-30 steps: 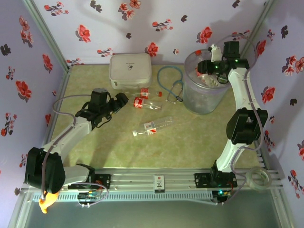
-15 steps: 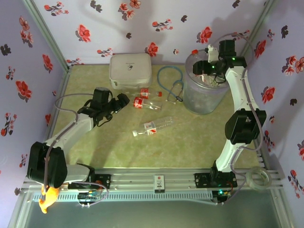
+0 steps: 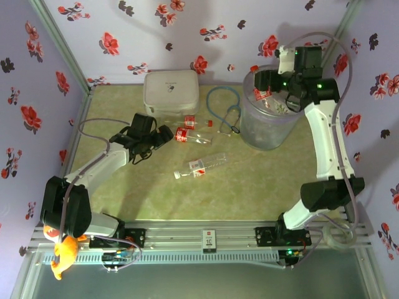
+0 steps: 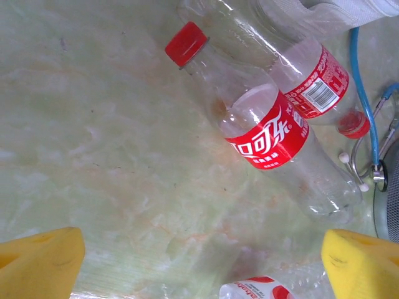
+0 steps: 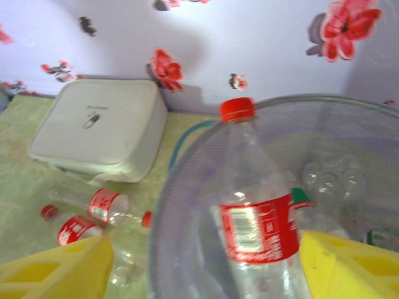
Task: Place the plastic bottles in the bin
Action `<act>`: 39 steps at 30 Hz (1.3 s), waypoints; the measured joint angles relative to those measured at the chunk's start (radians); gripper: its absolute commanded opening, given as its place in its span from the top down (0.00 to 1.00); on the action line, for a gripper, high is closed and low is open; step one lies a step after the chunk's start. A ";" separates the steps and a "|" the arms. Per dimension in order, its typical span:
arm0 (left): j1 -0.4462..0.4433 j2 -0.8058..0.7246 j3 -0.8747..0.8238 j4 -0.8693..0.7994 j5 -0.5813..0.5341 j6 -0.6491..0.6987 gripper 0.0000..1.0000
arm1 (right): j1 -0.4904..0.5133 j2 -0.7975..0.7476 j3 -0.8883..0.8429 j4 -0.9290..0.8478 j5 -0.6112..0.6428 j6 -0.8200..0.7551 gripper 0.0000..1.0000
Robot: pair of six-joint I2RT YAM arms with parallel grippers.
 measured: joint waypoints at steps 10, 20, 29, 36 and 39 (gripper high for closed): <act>0.026 -0.053 -0.018 -0.018 -0.007 0.006 0.07 | 0.315 -0.121 -0.327 -0.062 -0.129 -0.403 0.14; 0.064 -0.201 -0.095 -0.037 -0.010 0.024 0.08 | 0.499 0.113 -0.411 -0.183 -0.075 -0.826 0.06; 0.074 -0.207 -0.114 -0.027 0.005 0.027 0.08 | 0.553 0.353 -0.316 -0.196 0.010 -0.937 0.01; 0.076 -0.206 -0.119 -0.008 0.009 0.027 0.08 | 0.587 0.415 -0.313 -0.153 0.027 -0.945 0.01; 0.081 -0.202 -0.129 -0.005 0.010 0.027 0.08 | 0.592 0.428 -0.329 -0.114 0.029 -0.944 0.01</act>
